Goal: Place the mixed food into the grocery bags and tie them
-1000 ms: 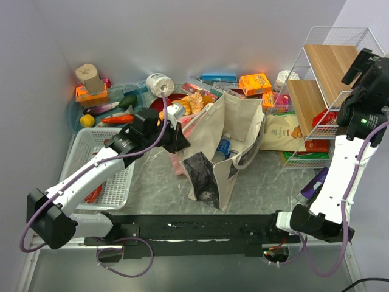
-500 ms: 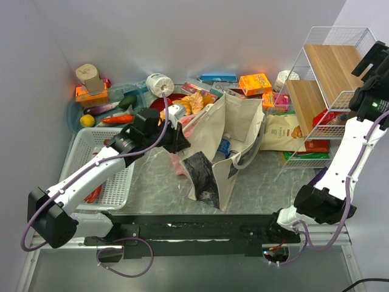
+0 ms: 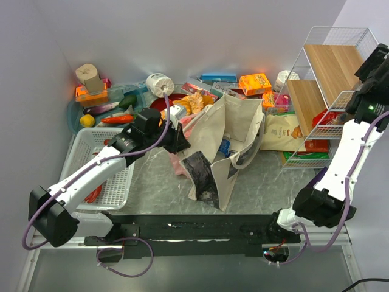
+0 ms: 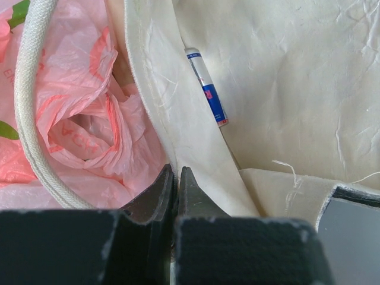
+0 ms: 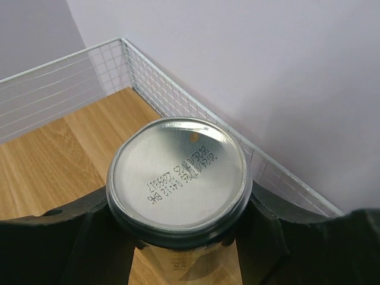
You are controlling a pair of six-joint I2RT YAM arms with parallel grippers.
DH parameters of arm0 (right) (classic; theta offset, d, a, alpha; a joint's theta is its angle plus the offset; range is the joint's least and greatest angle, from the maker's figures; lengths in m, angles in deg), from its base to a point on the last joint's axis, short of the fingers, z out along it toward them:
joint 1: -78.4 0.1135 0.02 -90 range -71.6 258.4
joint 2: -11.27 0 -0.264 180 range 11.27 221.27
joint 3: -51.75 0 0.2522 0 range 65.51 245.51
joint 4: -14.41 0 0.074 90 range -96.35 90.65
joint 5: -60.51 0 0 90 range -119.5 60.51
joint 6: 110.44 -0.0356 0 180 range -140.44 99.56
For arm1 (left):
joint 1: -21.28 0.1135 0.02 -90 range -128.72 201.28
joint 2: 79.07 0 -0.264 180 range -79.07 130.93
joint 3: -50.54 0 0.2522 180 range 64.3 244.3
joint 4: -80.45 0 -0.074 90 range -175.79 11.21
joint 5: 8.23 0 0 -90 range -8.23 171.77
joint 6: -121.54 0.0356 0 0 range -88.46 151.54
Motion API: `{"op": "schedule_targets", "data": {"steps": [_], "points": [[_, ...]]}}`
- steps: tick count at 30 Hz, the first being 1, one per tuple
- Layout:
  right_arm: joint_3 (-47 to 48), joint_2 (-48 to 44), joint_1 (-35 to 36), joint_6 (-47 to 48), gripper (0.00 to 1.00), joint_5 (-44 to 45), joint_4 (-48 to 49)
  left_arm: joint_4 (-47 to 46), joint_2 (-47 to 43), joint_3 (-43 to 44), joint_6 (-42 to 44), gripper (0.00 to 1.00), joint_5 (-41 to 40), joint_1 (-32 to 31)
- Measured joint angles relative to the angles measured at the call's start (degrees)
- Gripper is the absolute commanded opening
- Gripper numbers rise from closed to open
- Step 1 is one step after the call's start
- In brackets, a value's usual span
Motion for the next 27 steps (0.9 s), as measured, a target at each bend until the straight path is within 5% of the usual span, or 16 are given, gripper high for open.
{"op": "schedule_targets", "data": {"steps": [11,21,27], "points": [[-5.90,-10.05,0.76,-1.01,0.40,0.52,2.12,0.13,0.11,0.00,0.00,0.01,0.02,0.00],[-9.73,-22.38,3.17,-11.26,0.35,-5.99,7.61,0.11,0.11,0.00,-0.02,0.01,0.37,0.00],[-19.76,-34.80,22.95,-15.65,0.35,-10.78,8.37,0.04,0.11,0.00,-0.04,0.01,0.72,0.00]]}}
